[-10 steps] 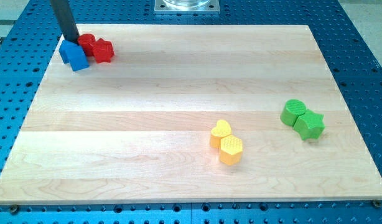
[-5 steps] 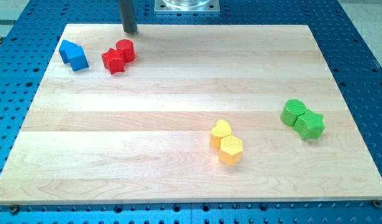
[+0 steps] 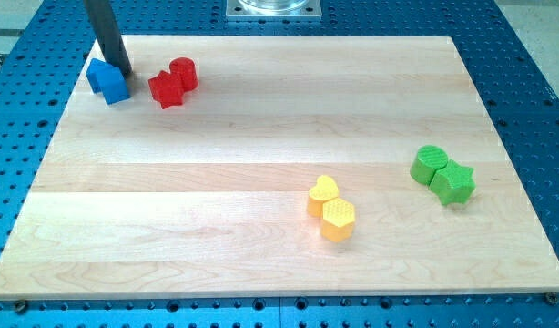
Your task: Separate the red blocks from the blue blocks
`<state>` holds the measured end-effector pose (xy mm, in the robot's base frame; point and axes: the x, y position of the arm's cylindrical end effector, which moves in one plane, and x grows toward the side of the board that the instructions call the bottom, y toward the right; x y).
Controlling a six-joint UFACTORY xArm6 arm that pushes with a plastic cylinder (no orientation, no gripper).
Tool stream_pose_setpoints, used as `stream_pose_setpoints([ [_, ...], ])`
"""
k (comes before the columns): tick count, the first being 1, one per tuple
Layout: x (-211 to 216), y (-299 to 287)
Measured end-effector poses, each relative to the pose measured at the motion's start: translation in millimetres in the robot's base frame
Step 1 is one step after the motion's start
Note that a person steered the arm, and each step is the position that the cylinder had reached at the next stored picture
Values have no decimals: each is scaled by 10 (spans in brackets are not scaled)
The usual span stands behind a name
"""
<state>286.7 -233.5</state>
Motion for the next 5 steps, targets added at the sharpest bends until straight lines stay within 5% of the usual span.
stream_pose_setpoints([
  [5,370,998],
])
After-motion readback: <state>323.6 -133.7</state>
